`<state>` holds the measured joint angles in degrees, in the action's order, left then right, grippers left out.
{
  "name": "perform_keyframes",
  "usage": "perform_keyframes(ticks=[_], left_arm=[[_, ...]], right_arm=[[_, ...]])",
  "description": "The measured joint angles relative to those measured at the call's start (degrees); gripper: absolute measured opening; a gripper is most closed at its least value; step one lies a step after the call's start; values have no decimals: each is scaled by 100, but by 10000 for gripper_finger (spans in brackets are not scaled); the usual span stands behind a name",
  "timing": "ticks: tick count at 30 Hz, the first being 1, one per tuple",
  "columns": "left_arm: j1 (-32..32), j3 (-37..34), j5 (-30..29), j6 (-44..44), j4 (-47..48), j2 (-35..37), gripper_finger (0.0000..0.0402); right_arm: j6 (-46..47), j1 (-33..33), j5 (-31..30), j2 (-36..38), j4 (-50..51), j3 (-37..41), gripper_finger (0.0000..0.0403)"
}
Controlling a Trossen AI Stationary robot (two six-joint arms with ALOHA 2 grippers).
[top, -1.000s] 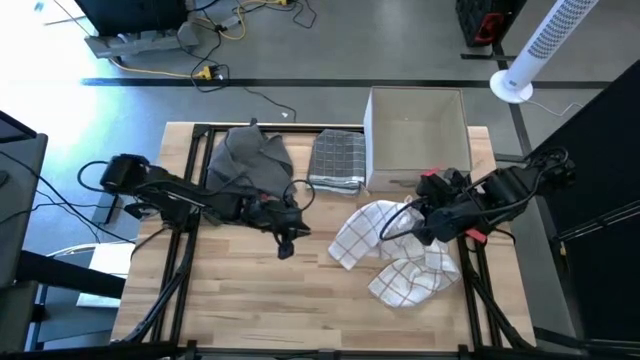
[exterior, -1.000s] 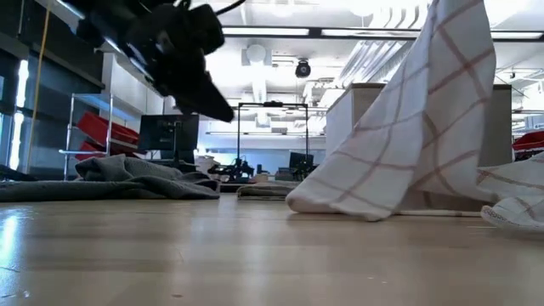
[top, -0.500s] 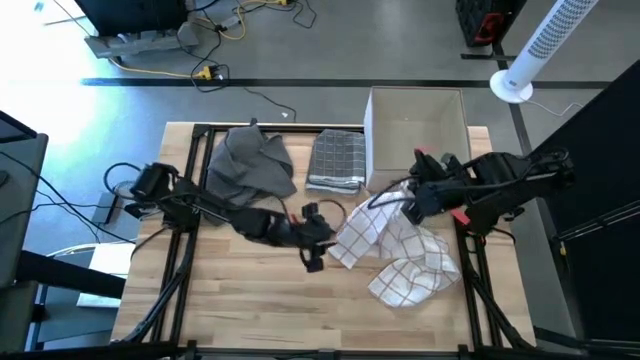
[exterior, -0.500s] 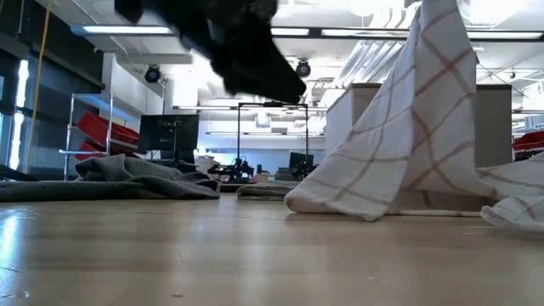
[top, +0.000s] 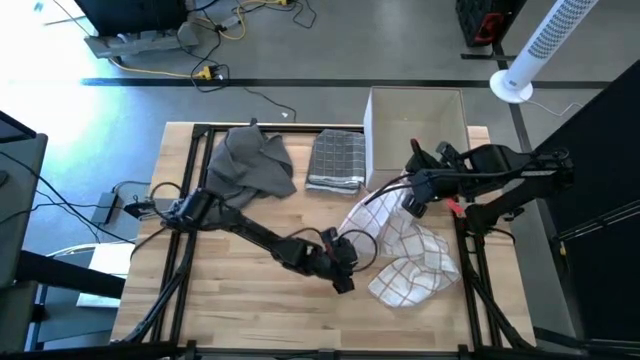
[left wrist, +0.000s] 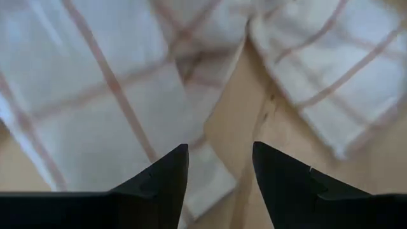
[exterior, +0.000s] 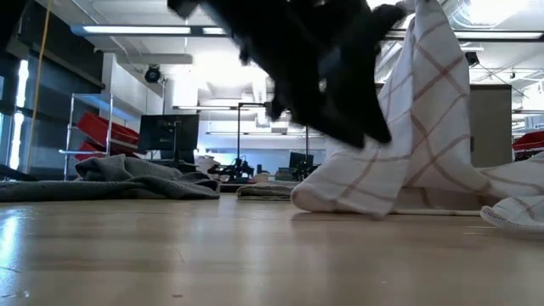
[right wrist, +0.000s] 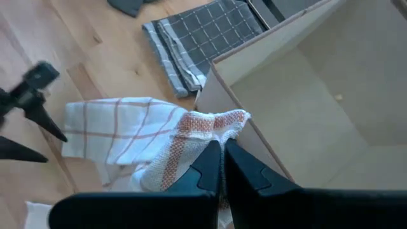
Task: Fold towel
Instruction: Fold the white checkered towel
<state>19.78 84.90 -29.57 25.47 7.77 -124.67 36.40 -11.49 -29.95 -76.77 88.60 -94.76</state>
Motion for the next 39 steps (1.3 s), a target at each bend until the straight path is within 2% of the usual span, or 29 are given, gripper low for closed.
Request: perform_keyframes(ticks=[8, 18, 22, 25, 28, 35, 39], left_arm=[[93, 8, -239, -26, -494, -432, 170], [23, 23, -220, 413, -387, -684, 168], [-115, 22, 50, 523, -335, -650, 133], [-179, 24, 446, 437, -289, -617, 75], [-216, 22, 814, 434, 46, -483, 16], [-316, -15, 872, -120, 1414, 296, 14], [-418, 0, 626, -398, 2250, 1017, 14]], right_arm=[[-177, 0, -24, 2, 19, -2, 0], [-178, 0, 2, 2, 44, -2, 0], [-177, 0, 38, 2, 46, -2, 0], [-152, 0, 46, 2, 48, -2, 0], [-87, -1, 46, 2, 65, -4, 0], [-22, 0, 48, 4, 82, -4, 0], [-23, 0, 70, 5, 83, -4, 0]])
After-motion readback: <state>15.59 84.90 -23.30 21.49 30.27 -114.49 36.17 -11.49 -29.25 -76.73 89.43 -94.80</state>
